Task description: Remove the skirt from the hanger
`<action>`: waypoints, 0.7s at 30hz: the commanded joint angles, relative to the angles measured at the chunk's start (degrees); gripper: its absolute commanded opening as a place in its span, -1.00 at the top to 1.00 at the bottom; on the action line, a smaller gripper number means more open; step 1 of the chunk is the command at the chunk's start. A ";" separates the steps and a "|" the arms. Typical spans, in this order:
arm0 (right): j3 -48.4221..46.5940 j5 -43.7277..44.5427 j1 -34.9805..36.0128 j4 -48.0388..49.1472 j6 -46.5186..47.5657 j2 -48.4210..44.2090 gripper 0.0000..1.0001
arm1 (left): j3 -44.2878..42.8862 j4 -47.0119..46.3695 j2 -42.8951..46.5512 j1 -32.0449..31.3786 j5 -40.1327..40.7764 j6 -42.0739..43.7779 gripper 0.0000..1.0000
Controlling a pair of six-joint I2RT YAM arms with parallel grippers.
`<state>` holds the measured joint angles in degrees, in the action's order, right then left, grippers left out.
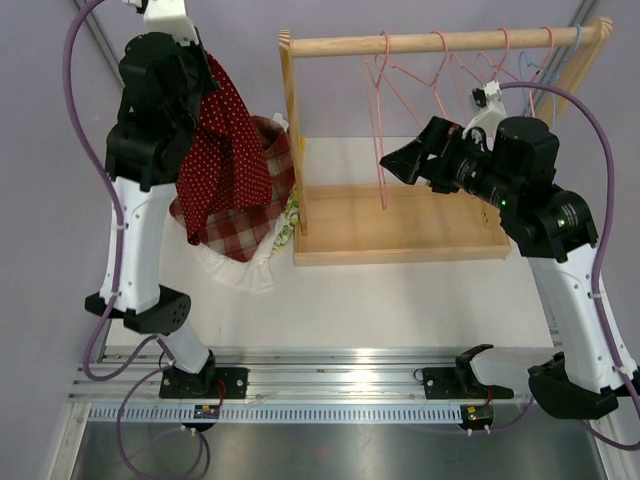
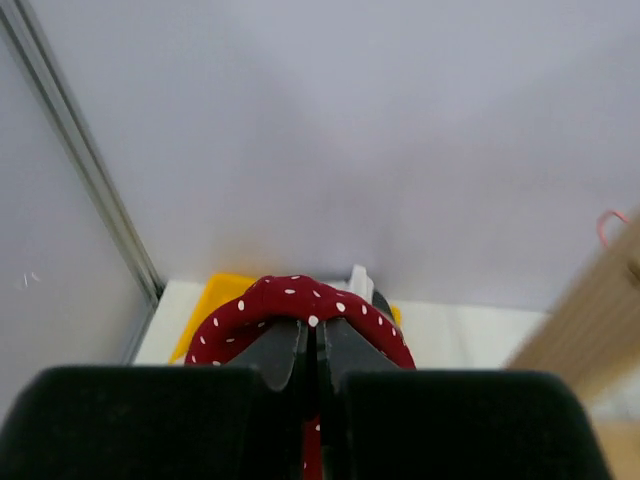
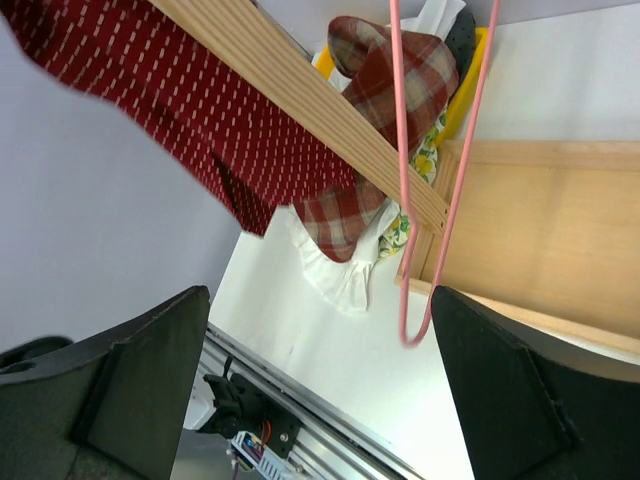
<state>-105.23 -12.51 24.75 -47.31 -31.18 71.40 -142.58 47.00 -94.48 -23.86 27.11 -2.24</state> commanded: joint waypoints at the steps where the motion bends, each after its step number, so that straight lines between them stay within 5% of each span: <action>1: 6.08 -0.05 0.21 3.45 -0.72 -3.98 -0.99 | -1.75 -6.29 -6.77 7.58 -8.46 2.51 1.00; 5: 10.74 -2.07 0.21 4.16 -0.99 -7.49 -0.99 | 7.84 -15.62 -12.91 12.34 -15.68 -4.96 1.00; 14: 14.97 -3.57 0.21 4.16 -1.16 -11.45 -0.99 | 8.20 -13.08 -35.13 13.31 -18.49 -11.29 1.00; 19: 14.97 -1.73 0.21 2.58 -0.99 -13.30 -0.99 | 7.84 -10.18 -40.43 13.93 -18.86 -12.35 0.97; 20: 14.88 -1.55 0.29 2.31 -0.99 -13.65 -0.99 | 9.94 -10.26 -40.26 13.93 -18.94 -12.52 0.92; 21: 14.70 -1.38 0.30 1.96 -0.99 -13.83 -0.99 | 11.00 -10.61 -39.39 13.93 -19.20 -12.35 0.52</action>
<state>-89.78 -14.50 24.75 -45.78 -31.97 59.27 -132.40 36.99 -137.36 -10.39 10.04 -12.69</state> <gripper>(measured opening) 0.993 0.129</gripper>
